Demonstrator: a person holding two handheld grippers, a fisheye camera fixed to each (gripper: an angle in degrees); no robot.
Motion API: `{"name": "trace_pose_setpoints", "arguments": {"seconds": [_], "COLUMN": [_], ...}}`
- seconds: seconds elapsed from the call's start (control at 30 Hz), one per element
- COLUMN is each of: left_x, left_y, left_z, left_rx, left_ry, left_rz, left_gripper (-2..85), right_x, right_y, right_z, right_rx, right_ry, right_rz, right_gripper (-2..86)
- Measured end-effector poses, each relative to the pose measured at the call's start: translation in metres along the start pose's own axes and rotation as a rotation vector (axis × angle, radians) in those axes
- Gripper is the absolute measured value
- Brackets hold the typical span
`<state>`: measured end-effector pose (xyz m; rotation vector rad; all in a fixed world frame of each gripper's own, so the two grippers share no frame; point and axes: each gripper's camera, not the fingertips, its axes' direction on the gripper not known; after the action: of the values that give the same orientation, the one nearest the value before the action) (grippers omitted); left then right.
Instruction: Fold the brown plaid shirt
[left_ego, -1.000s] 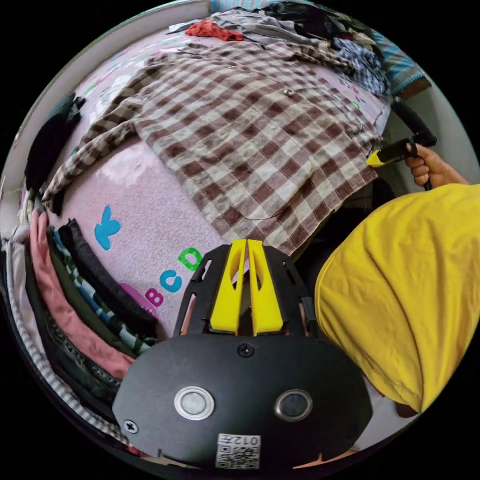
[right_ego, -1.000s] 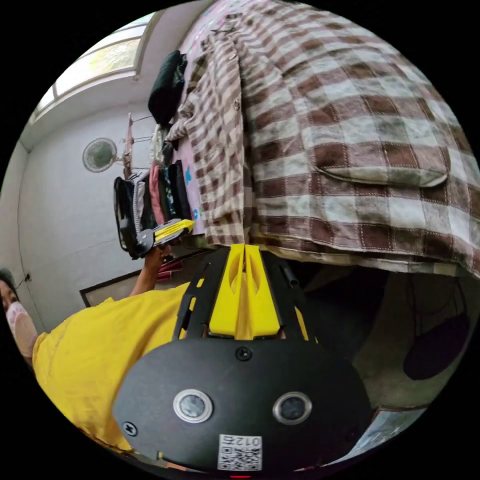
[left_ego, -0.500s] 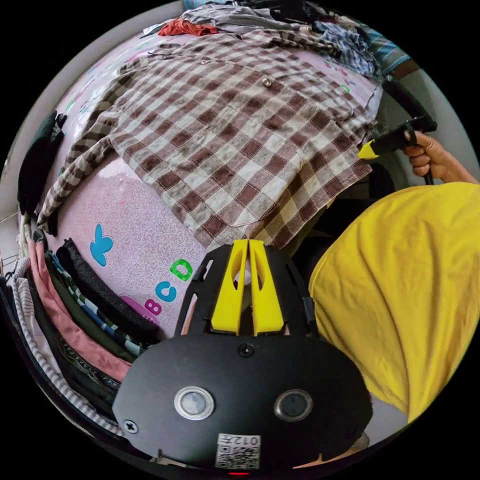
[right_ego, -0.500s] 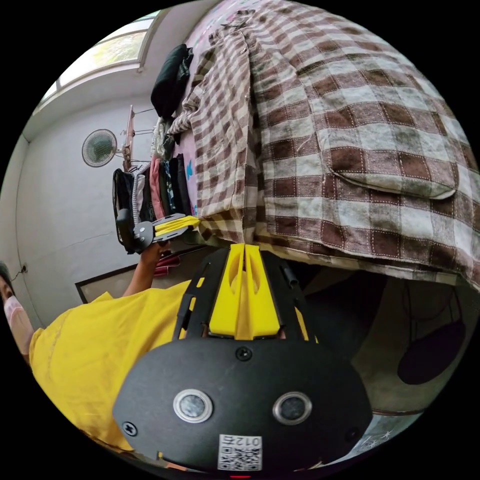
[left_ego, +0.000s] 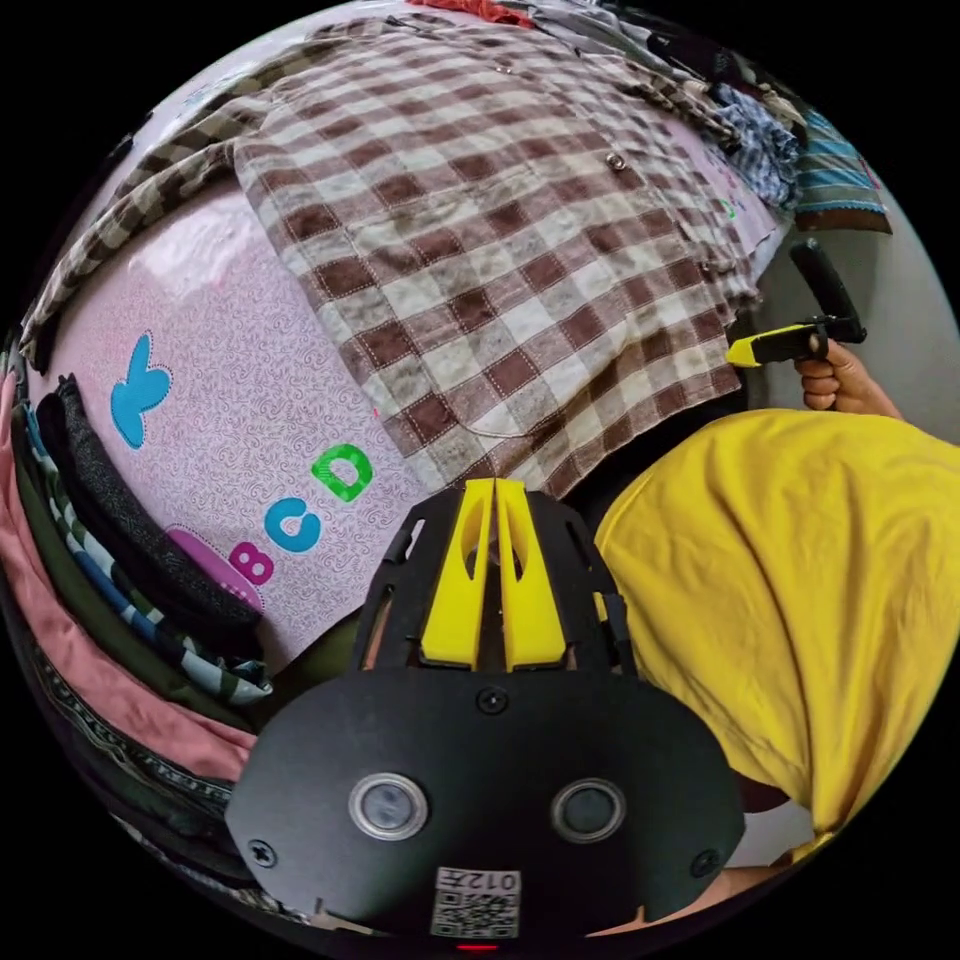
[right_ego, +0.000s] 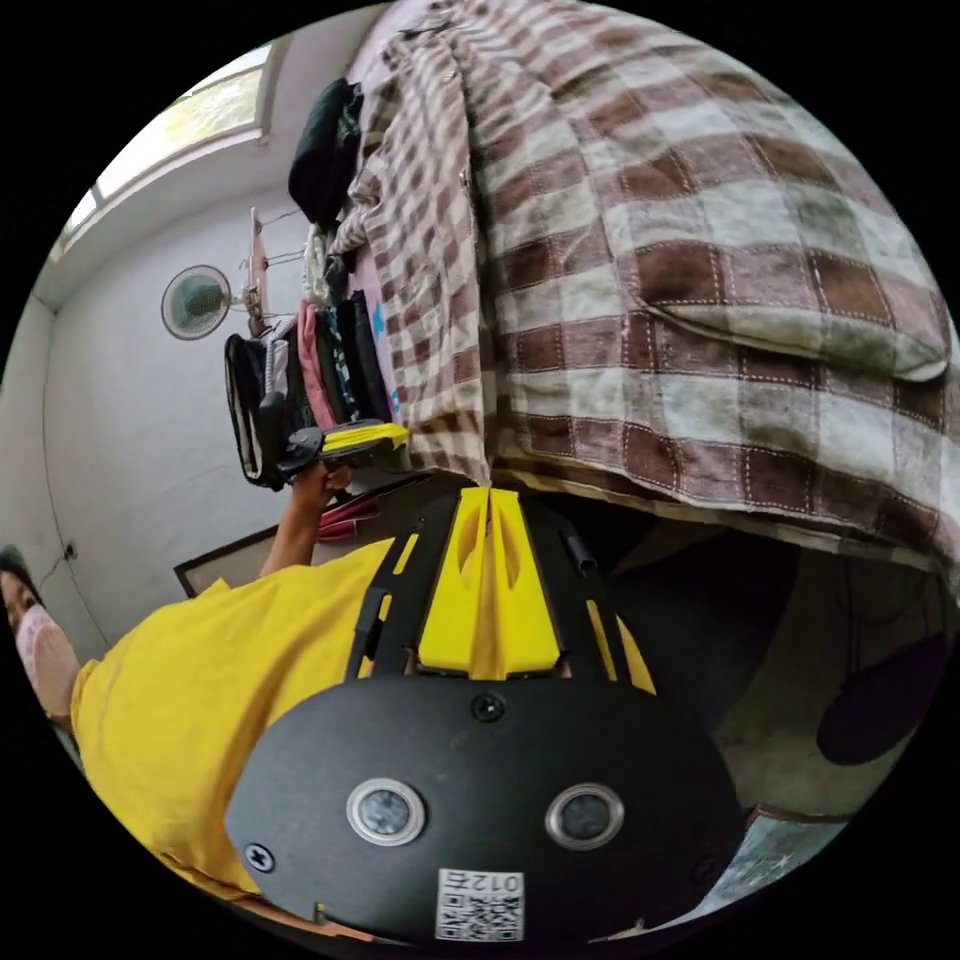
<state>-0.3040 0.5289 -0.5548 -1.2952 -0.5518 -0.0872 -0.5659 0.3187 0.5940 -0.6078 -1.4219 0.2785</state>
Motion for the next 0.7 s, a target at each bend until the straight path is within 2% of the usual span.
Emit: {"name": "trace_pose_setpoints", "arguments": {"seconds": [0.07,0.2,0.3,0.4,0.57,0.7], "left_x": [-0.011,-0.022,-0.004,0.023,0.043,0.017], "left_y": [0.002,0.007,0.005,-0.016,-0.073,-0.097], "left_z": [0.006,0.02,-0.003,-0.022,-0.011,0.007], "left_rx": [-0.018,-0.087,0.009,0.1,0.1,0.026], "left_ry": [0.012,-0.102,-0.238,-0.262,-0.397,-0.363], "left_rz": [-0.056,-0.143,-0.125,-0.038,0.064,0.044], "left_gripper": [0.4,0.5,0.5,0.5,0.4,0.4], "right_x": [0.005,0.001,-0.013,-0.031,-0.118,-0.164], "right_y": [-0.006,-0.017,-0.019,-0.013,-0.003,-0.05], "right_z": [0.014,0.039,0.054,0.062,0.058,0.085], "right_rx": [0.006,0.006,0.001,-0.028,0.133,0.156], "right_ry": [0.073,0.139,0.181,0.251,0.626,0.611], "right_rz": [0.044,0.023,0.003,-0.004,-0.226,-0.352], "right_gripper": [0.8,0.8,0.9,1.2,1.2,0.8]}}
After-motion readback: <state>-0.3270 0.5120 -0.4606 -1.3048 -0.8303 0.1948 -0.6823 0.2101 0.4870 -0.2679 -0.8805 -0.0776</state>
